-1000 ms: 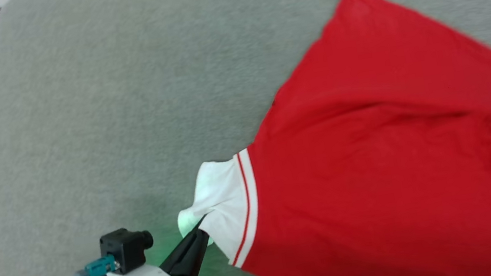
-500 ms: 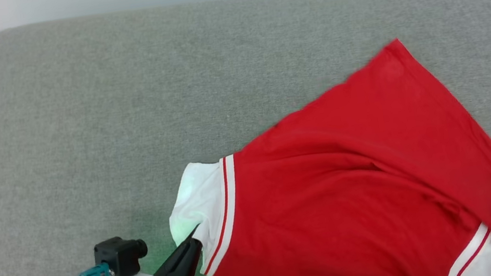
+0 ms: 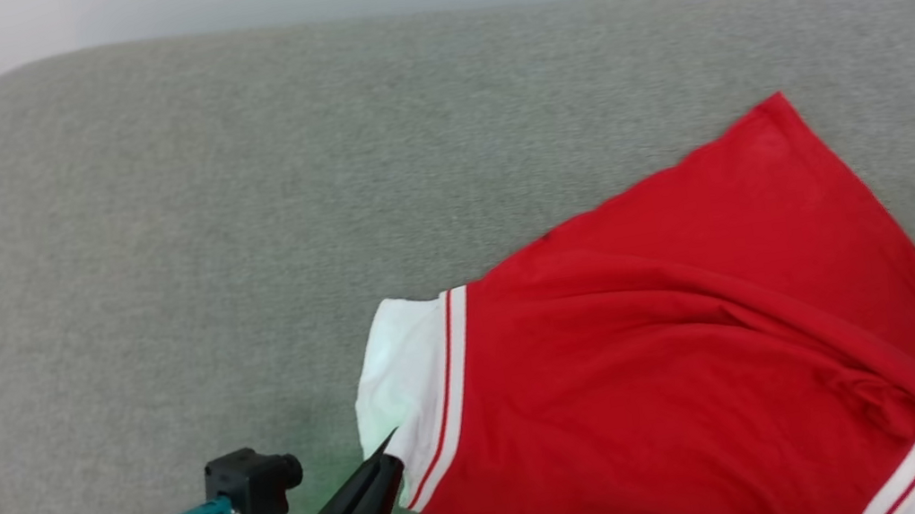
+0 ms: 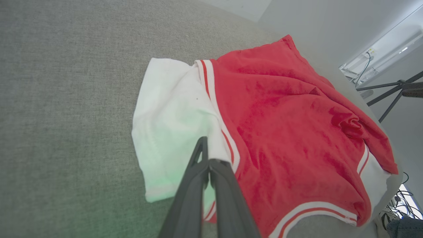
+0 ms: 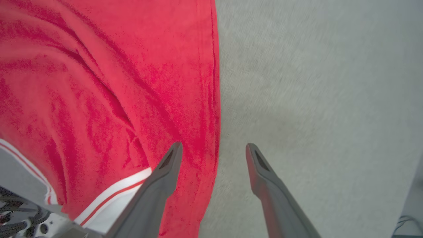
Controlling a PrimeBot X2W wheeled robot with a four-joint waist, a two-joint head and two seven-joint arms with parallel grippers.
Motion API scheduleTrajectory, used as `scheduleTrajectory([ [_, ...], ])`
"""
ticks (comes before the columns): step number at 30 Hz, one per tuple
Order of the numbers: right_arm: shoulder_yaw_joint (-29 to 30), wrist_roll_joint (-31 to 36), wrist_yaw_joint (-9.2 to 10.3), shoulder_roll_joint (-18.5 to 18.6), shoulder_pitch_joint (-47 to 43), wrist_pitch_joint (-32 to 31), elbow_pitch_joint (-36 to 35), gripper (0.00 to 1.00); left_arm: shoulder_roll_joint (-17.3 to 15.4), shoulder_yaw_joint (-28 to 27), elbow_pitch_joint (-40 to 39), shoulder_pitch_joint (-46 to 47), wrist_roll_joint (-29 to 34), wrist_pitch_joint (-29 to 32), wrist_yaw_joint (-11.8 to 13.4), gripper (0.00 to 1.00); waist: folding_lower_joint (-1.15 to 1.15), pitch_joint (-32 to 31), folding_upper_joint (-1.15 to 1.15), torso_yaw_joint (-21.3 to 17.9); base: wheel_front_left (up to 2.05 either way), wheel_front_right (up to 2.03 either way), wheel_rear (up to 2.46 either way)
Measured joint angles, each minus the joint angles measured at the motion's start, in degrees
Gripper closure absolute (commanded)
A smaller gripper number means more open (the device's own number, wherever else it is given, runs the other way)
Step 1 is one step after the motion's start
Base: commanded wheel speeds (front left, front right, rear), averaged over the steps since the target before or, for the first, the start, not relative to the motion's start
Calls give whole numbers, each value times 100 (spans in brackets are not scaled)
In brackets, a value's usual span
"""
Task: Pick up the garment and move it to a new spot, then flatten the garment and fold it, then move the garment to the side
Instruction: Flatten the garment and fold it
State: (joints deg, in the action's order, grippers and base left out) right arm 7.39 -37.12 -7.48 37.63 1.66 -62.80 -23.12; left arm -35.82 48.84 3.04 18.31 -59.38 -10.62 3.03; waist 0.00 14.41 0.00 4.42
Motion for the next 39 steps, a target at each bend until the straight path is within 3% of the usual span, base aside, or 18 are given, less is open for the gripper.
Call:
scheduleTrajectory([
  [2, -80, 42, 0, 238, 497, -74, -25, 0, 54, 2, 3, 20, 3, -19, -8, 100, 0, 23, 0, 84, 0, 0, 0],
  [5, -428, 135, 0, 279, 1499, 93, 258, 0, 113, 2, 19, 144, 56, -32, -56, 100, 0, 144, 0, 181, 0, 0, 0],
  [14, -1982, 772, -1, 109, 3684, 947, 2615, 0, 548, 41, 338, 581, 200, -154, -288, 100, 0, 643, 0, 587, 0, 0, 0],
  [21, -2676, 817, -1, 38, 4379, 1274, 3964, 0, 747, 47, 567, 778, 287, -227, -446, 100, 0, 1013, 0, 943, 0, 0, 0],
  [26, -3040, 580, 0, 210, 4543, 1272, 4289, 0, 817, 30, 692, 811, 296, -278, -508, 100, 0, 1173, 0, 1130, 0, 0, 0],
  [27, -3066, 520, 0, 236, 4584, 1271, 4319, 38, 827, 19, 704, 811, 293, -286, -513, 100, 0, 1193, 0, 1149, 0, 0, 0],
  [28, -3098, 468, 1, 247, 4607, 1272, 4353, 88, 843, 4, 714, 811, 289, -303, -542, 100, 0, 1205, 0, 1159, 0, 0, 0],
  [29, -3122, 400, 2, 246, 4626, 1291, 4395, 100, 854, -9, 724, 811, 278, -305, -558, 100, 0, 1202, 0, 1159, 0, 0, 0],
  [33, -3115, 174, 1, 68, 4660, 1588, 4571, 100, 910, -167, 727, 802, 57, -355, -754, 100, 0, 1130, 0, 1116, 0, 0, 0],
  [39, -2757, -14, 0, -238, 4730, 2202, 5014, 100, 669, -250, 926, 1265, 66, -236, -922, 100, 0, 919, 0, 989, 0, 0, 0],
])
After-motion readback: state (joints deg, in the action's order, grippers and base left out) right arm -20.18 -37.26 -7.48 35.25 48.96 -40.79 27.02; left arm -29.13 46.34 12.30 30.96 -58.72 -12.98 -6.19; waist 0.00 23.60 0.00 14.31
